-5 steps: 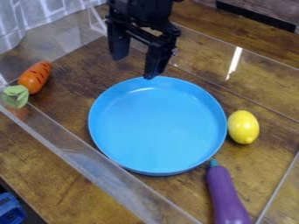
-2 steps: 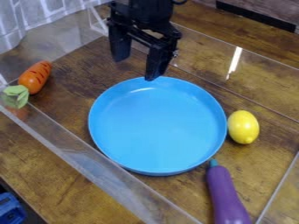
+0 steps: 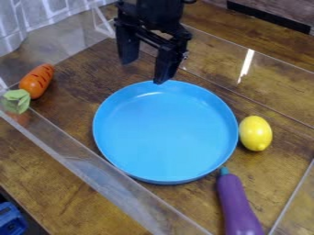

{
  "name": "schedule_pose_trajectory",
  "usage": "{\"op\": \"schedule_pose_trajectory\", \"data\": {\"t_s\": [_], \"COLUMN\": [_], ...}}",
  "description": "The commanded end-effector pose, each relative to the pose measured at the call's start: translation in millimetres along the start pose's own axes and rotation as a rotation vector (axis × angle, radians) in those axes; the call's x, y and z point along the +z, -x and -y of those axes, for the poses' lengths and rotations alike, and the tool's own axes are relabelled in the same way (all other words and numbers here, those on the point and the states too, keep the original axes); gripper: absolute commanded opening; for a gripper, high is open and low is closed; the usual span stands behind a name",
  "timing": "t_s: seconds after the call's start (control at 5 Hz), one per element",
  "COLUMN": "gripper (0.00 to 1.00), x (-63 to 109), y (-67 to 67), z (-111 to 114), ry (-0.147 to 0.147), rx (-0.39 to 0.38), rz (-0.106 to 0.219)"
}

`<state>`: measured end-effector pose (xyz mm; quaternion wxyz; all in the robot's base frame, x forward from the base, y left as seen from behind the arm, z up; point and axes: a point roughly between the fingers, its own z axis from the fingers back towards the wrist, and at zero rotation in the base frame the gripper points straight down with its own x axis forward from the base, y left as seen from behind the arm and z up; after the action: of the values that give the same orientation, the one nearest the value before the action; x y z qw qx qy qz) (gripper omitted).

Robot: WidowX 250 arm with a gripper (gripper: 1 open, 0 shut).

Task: Move the carrot to the left side

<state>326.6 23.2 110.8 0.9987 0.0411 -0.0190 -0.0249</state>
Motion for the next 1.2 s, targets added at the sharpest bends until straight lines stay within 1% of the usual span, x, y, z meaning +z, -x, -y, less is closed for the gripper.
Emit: {"op": "schedule_pose_trajectory", "data": {"t_s": [0.0, 0.4, 0.8, 1.0], "gripper": [1.00, 1.00, 1.00, 1.00], "x": [16.6, 17.1, 15.3, 15.7], "y": [-10.6, -10.2, -8.4, -8.4], "z": [2.5, -1.1, -4.9, -6.5], "ry": [0.000, -0.002, -0.005, -0.002], "rx": [-0.014, -0.012, -0.009, -0.008], "rz": [0.064, 0.059, 0.043, 0.044]}}
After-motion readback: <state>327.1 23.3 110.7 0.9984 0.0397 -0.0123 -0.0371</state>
